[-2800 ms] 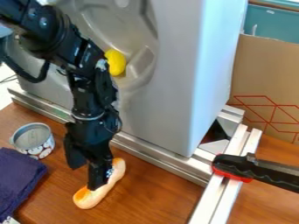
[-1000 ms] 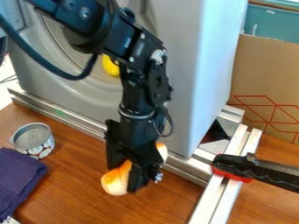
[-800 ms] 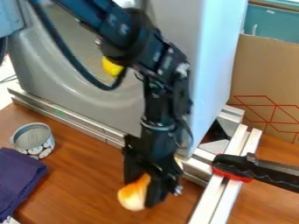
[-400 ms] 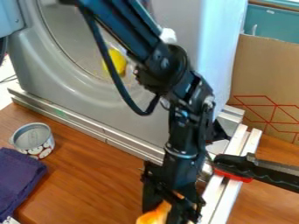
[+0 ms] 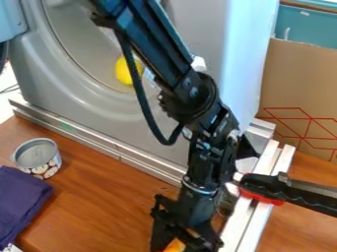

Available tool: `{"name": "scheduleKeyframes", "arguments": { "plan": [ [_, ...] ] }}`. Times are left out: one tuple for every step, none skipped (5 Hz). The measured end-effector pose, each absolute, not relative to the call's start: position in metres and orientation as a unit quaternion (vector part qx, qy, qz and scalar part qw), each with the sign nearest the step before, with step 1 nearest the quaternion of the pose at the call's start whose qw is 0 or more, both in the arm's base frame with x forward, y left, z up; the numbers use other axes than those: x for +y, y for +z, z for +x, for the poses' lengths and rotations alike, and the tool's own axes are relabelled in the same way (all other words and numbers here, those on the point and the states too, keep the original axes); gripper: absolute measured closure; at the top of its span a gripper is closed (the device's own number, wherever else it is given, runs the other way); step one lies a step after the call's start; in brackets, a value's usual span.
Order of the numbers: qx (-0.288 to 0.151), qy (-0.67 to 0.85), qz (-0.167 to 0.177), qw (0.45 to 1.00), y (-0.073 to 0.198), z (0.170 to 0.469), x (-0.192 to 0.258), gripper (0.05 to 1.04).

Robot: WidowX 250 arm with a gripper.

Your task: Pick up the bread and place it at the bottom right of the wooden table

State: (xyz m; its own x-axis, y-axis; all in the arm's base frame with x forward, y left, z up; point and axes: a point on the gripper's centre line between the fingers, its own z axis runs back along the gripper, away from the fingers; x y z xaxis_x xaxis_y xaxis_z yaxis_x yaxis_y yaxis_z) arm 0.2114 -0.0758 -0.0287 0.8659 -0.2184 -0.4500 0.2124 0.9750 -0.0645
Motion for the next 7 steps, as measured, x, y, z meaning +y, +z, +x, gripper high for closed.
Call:
{"name": "scheduleKeyframes", "arguments": {
  "plan": [
    [0.238,-0.114,-0.017,0.964,-0.031,0.212,-0.077,0.382],
    [0.237,-0.122,-0.044,0.963,-0.031,0.214,-0.076,0.334],
    [0.206,-0.122,-0.062,0.969,-0.027,0.211,-0.075,0.121],
    [0.173,-0.114,-0.084,0.975,-0.017,0.210,-0.063,0.087],
    [0.141,-0.117,-0.112,0.977,-0.001,0.203,-0.057,0.085],
    [0.141,-0.102,-0.075,0.982,0.028,0.180,-0.037,0.085],
    [0.139,-0.069,-0.033,0.987,0.056,0.145,0.003,0.085]
  ]
}}
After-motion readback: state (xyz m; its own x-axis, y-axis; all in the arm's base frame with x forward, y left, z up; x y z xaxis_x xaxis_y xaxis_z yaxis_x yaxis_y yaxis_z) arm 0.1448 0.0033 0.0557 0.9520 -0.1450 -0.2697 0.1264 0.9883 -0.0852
